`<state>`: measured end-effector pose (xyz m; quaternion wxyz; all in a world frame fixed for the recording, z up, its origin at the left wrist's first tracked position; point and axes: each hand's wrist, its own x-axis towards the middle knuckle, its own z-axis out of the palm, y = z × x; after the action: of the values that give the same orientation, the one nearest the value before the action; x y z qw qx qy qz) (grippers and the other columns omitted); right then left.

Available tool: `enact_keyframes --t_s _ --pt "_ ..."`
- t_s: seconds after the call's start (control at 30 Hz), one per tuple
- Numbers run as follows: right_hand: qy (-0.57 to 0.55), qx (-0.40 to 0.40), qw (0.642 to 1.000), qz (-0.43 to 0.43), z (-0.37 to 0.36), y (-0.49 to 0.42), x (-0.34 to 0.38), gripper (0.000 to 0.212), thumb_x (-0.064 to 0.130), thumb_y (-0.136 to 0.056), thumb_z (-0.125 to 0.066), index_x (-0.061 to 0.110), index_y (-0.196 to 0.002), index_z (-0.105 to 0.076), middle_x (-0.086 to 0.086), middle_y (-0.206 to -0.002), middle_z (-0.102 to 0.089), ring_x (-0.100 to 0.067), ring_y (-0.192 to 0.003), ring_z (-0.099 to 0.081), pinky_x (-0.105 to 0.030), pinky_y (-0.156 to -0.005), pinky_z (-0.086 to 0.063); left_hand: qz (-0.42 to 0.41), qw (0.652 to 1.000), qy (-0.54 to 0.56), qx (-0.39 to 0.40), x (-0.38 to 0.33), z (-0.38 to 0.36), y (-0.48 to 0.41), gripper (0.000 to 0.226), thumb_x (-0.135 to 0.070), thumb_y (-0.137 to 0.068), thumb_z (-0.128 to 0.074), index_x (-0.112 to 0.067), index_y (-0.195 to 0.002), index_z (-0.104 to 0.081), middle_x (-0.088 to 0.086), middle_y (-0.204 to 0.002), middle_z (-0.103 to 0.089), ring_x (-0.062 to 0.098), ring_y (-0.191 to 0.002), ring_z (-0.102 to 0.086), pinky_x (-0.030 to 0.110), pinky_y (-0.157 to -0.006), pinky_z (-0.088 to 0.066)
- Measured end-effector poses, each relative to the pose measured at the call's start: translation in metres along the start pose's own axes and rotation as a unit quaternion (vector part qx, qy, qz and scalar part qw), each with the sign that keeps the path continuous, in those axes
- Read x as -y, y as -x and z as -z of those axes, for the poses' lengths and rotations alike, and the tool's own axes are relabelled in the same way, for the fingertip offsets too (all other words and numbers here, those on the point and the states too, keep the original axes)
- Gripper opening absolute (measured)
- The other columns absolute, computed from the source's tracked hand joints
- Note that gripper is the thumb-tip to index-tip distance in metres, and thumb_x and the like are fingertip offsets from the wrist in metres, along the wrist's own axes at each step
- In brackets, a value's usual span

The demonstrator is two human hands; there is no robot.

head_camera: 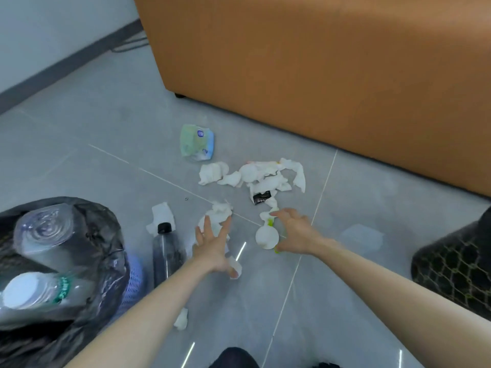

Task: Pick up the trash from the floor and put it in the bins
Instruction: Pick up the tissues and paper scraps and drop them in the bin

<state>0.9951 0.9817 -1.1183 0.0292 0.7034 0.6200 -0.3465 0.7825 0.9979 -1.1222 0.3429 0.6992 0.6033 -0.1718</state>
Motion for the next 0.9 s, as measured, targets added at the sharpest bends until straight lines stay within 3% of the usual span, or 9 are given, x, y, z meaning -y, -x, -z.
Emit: enact_keyframes --t_s 0.23,0.33,0.4,0.53,0.67,0.8,0.9 --pt "0.047 0.021 0.999 0.001 -0.023 -0.033 0.002 0.112 0.036 -0.065 -0.082 0.041 -0.148 -0.008 -0.002 -0.158 0.006 -0.036 -0.139 -0.010 -0.044 -0.107 -0.034 -0.006 0.997 -0.082 -0.009 0.005 -0.012 -0.031 0.147 -0.038 -0.054 -0.089 -0.037 -0.142 0.028 0.014 -0.146 0.041 0.046 -0.138 0.026 0.055 -0.115 -0.006" --pt "0.059 0.012 0.998 -0.005 -0.031 -0.044 0.001 0.109 0.037 -0.067 -0.080 0.037 -0.149 -0.008 -0.002 -0.157 -0.005 -0.032 -0.138 -0.015 -0.041 -0.106 -0.033 -0.020 0.997 -0.076 -0.019 0.012 -0.016 -0.037 0.146 -0.039 -0.054 -0.088 -0.034 -0.144 0.026 0.012 -0.153 0.029 0.042 -0.142 0.018 0.048 -0.116 -0.010" --pt "0.070 -0.018 0.997 0.005 -0.035 -0.044 -0.001 0.096 0.035 -0.070 -0.079 0.030 -0.147 -0.021 0.000 -0.151 -0.020 -0.030 -0.132 -0.024 -0.038 -0.101 -0.037 -0.036 0.997 -0.058 -0.032 0.015 -0.019 -0.039 0.142 -0.041 -0.053 -0.087 -0.031 -0.147 0.020 0.008 -0.156 0.011 0.036 -0.143 0.004 0.043 -0.114 -0.019" --pt "0.039 -0.039 0.998 0.037 -0.038 -0.044 -0.007 0.059 0.026 -0.079 -0.072 0.022 -0.132 -0.046 0.001 -0.138 -0.036 -0.024 -0.124 -0.033 -0.035 -0.096 -0.042 -0.042 0.995 0.012 -0.084 0.013 -0.018 -0.042 0.110 -0.034 -0.063 -0.081 -0.022 -0.148 -0.014 -0.001 -0.146 -0.022 0.026 -0.130 -0.025 0.035 -0.097 -0.041" --pt "-0.006 -0.053 0.998 0.041 -0.044 -0.043 -0.011 0.042 0.015 -0.083 -0.064 0.018 -0.124 -0.056 -0.002 -0.128 -0.046 -0.023 -0.120 -0.042 -0.036 -0.095 -0.043 -0.052 0.991 0.020 -0.125 0.012 -0.020 -0.047 0.058 -0.022 -0.085 -0.062 -0.021 -0.137 -0.038 0.002 -0.131 -0.042 0.027 -0.115 -0.044 0.035 -0.088 -0.045" --pt "-0.044 -0.067 0.997 0.015 -0.042 -0.045 -0.014 0.035 0.013 -0.078 -0.069 0.016 -0.111 -0.057 -0.008 -0.111 -0.055 -0.026 -0.101 -0.054 -0.027 -0.078 -0.040 -0.065 0.990 0.017 -0.125 0.011 -0.019 -0.052 0.037 -0.009 -0.090 -0.047 -0.015 -0.126 -0.046 0.010 -0.117 -0.050 0.031 -0.105 -0.054 0.037 -0.083 -0.045" --pt "-0.099 -0.043 0.994 0.009 -0.028 -0.048 -0.015 0.030 0.015 -0.075 -0.073 0.025 -0.093 -0.051 -0.004 -0.094 -0.057 -0.022 -0.082 -0.052 -0.026 -0.066 -0.039 -0.065 0.988 0.059 -0.128 0.008 -0.010 -0.063 0.027 -0.008 -0.091 -0.043 -0.008 -0.118 -0.047 0.014 -0.114 -0.052 0.033 -0.105 -0.054 0.033 -0.078 -0.040"
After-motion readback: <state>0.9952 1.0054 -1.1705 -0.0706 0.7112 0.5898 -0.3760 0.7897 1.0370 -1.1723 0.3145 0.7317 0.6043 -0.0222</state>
